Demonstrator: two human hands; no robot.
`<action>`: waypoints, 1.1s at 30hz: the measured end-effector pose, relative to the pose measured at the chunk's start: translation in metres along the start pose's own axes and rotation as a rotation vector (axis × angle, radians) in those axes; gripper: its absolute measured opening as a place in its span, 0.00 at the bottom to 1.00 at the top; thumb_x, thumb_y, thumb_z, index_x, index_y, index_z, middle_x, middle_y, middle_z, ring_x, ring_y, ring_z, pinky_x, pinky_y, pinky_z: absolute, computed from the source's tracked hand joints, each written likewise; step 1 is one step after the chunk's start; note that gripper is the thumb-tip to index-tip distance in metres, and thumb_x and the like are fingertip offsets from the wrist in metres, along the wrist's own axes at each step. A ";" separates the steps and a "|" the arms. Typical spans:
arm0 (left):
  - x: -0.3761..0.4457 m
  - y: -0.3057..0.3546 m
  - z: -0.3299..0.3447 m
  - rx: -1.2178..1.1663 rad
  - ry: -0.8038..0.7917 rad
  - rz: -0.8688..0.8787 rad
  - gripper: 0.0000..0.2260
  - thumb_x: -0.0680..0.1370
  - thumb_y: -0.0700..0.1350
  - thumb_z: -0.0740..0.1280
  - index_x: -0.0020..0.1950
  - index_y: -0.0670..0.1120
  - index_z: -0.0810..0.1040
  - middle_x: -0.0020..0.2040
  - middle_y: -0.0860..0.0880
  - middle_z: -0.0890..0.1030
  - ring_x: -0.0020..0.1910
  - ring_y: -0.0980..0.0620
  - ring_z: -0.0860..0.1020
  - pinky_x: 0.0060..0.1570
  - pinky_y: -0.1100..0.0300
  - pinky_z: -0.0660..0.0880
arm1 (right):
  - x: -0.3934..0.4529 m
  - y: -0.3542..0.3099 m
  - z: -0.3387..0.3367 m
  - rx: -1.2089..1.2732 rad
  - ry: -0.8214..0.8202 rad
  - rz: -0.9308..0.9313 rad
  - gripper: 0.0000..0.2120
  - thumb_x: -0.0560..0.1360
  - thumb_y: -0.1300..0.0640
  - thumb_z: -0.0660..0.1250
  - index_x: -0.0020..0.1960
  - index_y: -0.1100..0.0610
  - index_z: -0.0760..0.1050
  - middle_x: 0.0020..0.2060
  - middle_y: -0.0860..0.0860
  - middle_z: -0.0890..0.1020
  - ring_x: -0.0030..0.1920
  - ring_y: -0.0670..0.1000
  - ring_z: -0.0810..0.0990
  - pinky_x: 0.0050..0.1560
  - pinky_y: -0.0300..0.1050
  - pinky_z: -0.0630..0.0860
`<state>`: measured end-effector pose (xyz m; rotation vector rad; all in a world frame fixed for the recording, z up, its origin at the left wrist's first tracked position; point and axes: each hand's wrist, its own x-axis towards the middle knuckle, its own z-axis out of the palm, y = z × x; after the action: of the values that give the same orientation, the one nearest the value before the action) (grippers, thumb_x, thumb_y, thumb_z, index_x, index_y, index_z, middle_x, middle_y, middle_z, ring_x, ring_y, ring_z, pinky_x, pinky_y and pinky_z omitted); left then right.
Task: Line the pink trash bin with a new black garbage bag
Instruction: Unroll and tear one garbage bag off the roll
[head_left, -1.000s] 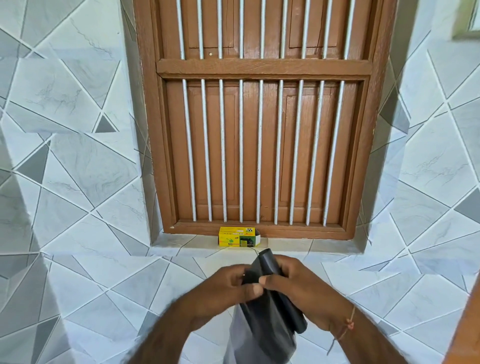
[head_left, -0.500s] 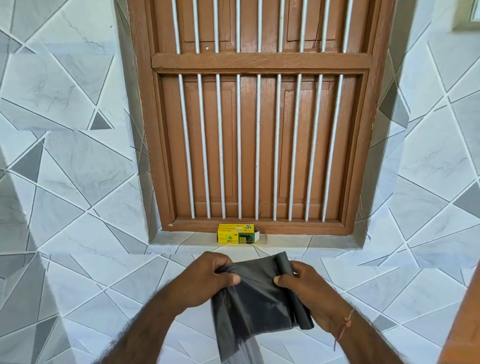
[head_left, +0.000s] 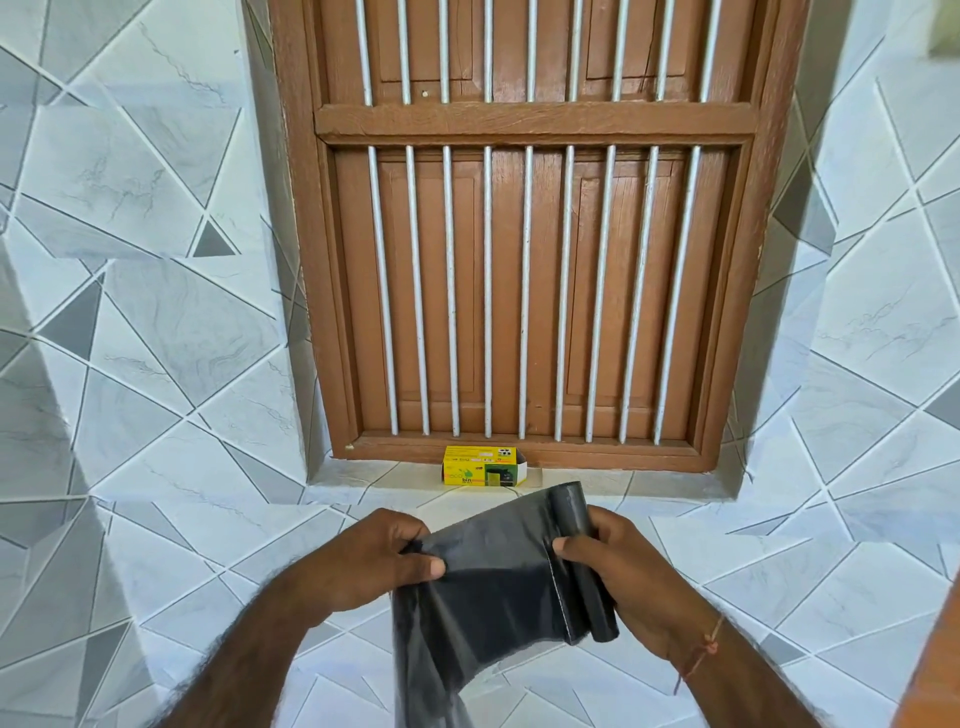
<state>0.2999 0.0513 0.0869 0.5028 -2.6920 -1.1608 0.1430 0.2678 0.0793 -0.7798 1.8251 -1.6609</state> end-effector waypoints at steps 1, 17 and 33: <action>-0.001 0.001 0.001 -0.055 -0.017 0.000 0.13 0.73 0.52 0.72 0.43 0.41 0.80 0.38 0.50 0.79 0.38 0.57 0.77 0.41 0.62 0.71 | -0.001 -0.003 0.001 -0.018 -0.027 -0.023 0.09 0.77 0.64 0.65 0.54 0.57 0.79 0.47 0.57 0.84 0.45 0.50 0.81 0.48 0.44 0.77; 0.009 0.033 0.058 -0.170 0.153 0.069 0.09 0.78 0.48 0.66 0.39 0.48 0.78 0.36 0.50 0.78 0.36 0.54 0.75 0.40 0.58 0.70 | 0.002 0.004 0.018 -0.156 0.121 -0.050 0.12 0.77 0.46 0.65 0.49 0.53 0.81 0.45 0.50 0.86 0.47 0.51 0.84 0.50 0.47 0.81; 0.010 0.035 0.087 0.020 0.268 0.098 0.10 0.81 0.52 0.59 0.42 0.54 0.75 0.39 0.56 0.78 0.42 0.54 0.78 0.46 0.59 0.76 | 0.013 0.020 0.030 0.012 0.214 -0.085 0.12 0.74 0.53 0.70 0.42 0.63 0.79 0.35 0.57 0.82 0.36 0.51 0.80 0.38 0.43 0.78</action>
<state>0.2573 0.1284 0.0533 0.4856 -2.4712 -0.9666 0.1550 0.2398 0.0562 -0.7067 1.9470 -1.8698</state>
